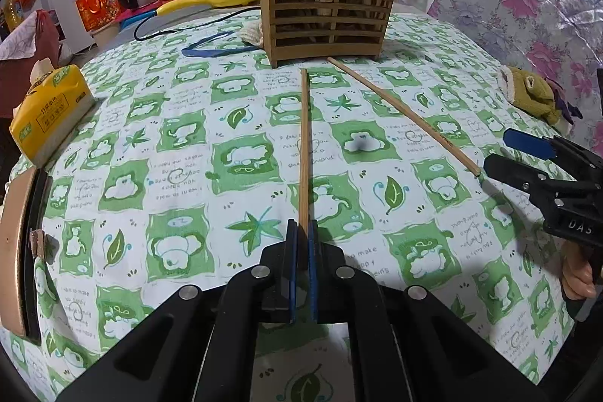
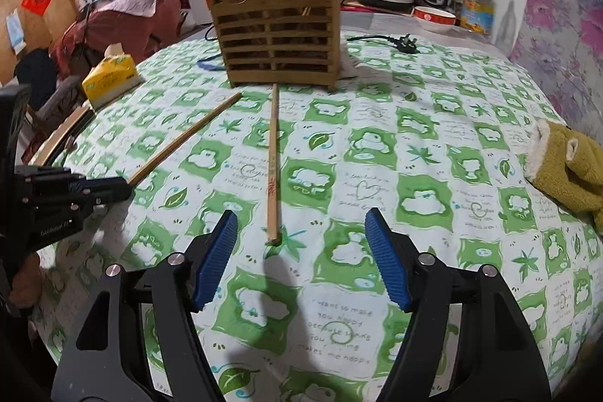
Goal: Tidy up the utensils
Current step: 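Close the right gripper on the remaining chopstick while the left gripper holds its own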
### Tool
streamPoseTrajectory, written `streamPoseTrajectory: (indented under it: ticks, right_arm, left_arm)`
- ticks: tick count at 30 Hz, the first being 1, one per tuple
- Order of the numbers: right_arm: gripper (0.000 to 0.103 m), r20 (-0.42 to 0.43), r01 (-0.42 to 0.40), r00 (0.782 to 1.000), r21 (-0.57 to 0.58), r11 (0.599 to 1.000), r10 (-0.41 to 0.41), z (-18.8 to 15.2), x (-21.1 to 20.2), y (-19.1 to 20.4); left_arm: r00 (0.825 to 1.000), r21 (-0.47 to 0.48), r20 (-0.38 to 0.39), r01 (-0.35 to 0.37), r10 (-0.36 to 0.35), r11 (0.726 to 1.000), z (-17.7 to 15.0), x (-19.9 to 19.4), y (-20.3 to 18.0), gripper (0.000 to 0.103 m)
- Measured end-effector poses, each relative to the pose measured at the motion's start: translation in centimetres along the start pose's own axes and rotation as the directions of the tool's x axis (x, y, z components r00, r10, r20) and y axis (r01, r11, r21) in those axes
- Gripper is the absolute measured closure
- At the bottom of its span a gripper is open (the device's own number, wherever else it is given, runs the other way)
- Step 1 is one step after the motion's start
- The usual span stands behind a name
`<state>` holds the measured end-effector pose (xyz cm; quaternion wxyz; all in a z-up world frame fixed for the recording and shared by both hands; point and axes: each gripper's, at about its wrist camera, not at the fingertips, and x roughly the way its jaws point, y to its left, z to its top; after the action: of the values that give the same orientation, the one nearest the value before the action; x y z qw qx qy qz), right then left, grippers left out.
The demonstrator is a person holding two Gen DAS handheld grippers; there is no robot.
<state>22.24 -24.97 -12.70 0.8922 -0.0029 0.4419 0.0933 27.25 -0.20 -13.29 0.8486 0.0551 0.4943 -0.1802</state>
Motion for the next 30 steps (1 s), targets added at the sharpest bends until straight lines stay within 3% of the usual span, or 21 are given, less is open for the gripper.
streamPoseTrajectory:
  ticks: [4,8,12,13,18,20,30]
  right_arm:
    - [0.056,-0.033,-0.011,0.999,-0.017,1.0,0.01,0.0,0.6,0.4]
    - [0.061,-0.054,-0.016,0.998,-0.04,0.999,0.014,-0.1,1.0,0.8]
    - [0.069,-0.073,-0.015,0.997,-0.067,0.998,0.01,-0.2,1.4,1.4]
    - [0.073,-0.081,-0.016,0.997,-0.072,0.997,0.01,-0.2,1.5,1.5]
    - [0.083,-0.105,-0.012,0.994,-0.078,0.997,0.004,-0.2,1.9,1.6]
    - [0.097,-0.107,-0.029,0.994,-0.083,0.996,0.02,-0.2,2.0,1.7]
    - [0.096,-0.106,-0.025,0.994,-0.038,0.999,0.021,-1.2,1.0,1.1]
  left_arm:
    - [1.0,-0.014,-0.002,0.015,-0.015,1.0,0.2,0.1,0.2,0.097]
    - [1.0,-0.013,-0.001,0.021,-0.021,1.0,0.2,0.1,0.2,0.095]
    - [1.0,0.002,0.008,0.004,-0.004,1.0,0.3,0.1,-0.2,0.071]
    - [1.0,0.003,0.011,-0.004,0.004,1.0,0.3,0.1,-0.2,0.069]
    - [1.0,0.001,0.004,0.002,-0.002,1.0,0.4,0.2,-0.1,0.069]
    - [1.0,0.002,0.003,0.002,-0.002,1.0,0.4,0.3,-0.1,0.069]
    - [1.0,0.014,-0.009,0.012,-0.012,1.0,-0.7,-0.5,-0.4,0.074]
